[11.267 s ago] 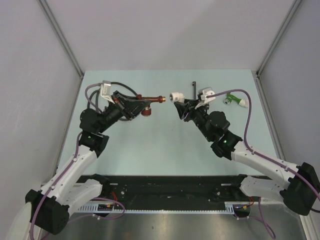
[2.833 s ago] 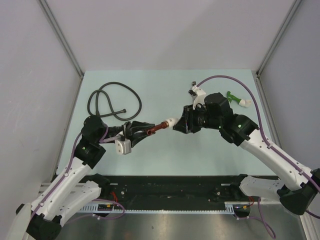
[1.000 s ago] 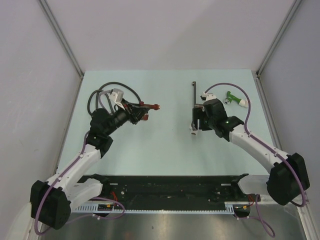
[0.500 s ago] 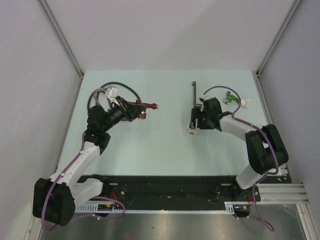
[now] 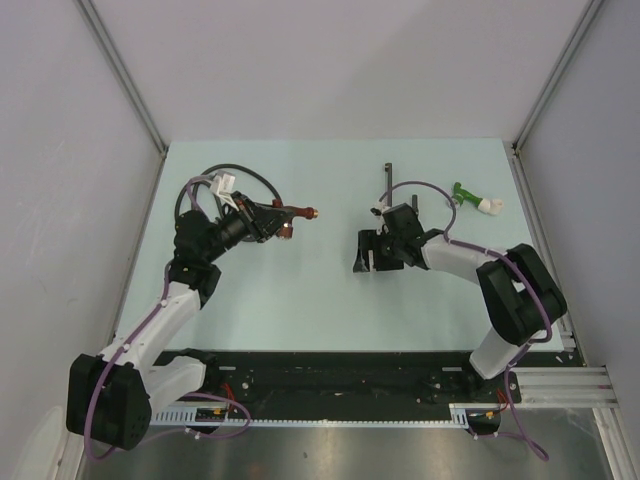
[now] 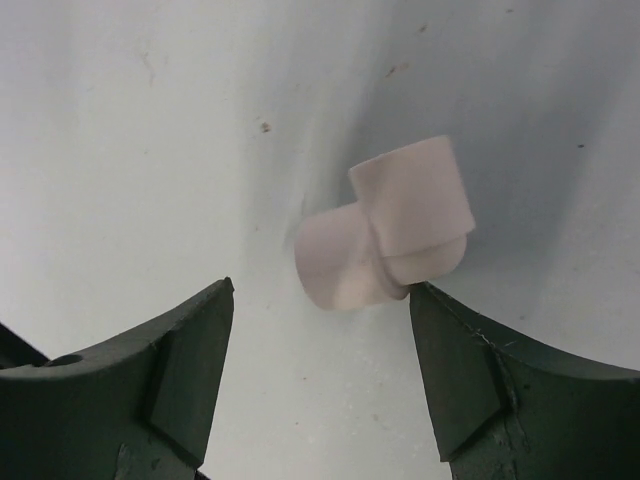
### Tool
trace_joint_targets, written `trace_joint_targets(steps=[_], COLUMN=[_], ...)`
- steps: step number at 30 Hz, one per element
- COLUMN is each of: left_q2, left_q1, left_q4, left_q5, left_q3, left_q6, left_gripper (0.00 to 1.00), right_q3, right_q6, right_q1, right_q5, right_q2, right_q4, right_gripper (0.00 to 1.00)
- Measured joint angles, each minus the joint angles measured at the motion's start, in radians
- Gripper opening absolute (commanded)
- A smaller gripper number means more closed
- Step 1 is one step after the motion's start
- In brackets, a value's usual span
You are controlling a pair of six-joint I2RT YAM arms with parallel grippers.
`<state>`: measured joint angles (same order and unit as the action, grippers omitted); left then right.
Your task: Install the water faucets
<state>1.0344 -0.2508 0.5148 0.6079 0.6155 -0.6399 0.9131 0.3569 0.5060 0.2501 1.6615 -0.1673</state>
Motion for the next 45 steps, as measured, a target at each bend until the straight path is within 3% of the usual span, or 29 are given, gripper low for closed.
trace_joint_targets(steps=[6,11,18,29,36,45], left_q2=[0.000,0.000,0.000,0.000,0.000,0.000], left_q1=[0.000,0.001,0.001,0.002,0.003,0.003], left_q4=[0.000,0.000,0.000,0.001,0.007,0.024], left_q5=[0.002,0.005,0.011,0.029,0.035,0.037], left_q3=[0.000,0.000,0.000,0.000,0.000,0.000], left_q6=[0.000,-0.008,-0.009,-0.016,-0.018,-0.026], left_gripper=[0.00,0.00,0.00,0.00,0.00,0.00], right_q3=[-0.001,-0.014,-0.011,0.097,0.100,0.051], right_q6=[-0.003,0.008,0.010,-0.019,-0.041,-0.039], right_q1=[-0.005,-0.112,-0.212,-0.211,-0.156,-0.028], right_q5=[0.006,0.015,0.095,0.212,0.246,0.254], right_q2=[-0.061,-0.142,-0.075,0.120,0.130,0.076], right_q4=[-0.039,-0.035,0.014,0.031,-0.001,-0.034], right_gripper=[0.73,0.72,0.70,0.68,0.62,0.63])
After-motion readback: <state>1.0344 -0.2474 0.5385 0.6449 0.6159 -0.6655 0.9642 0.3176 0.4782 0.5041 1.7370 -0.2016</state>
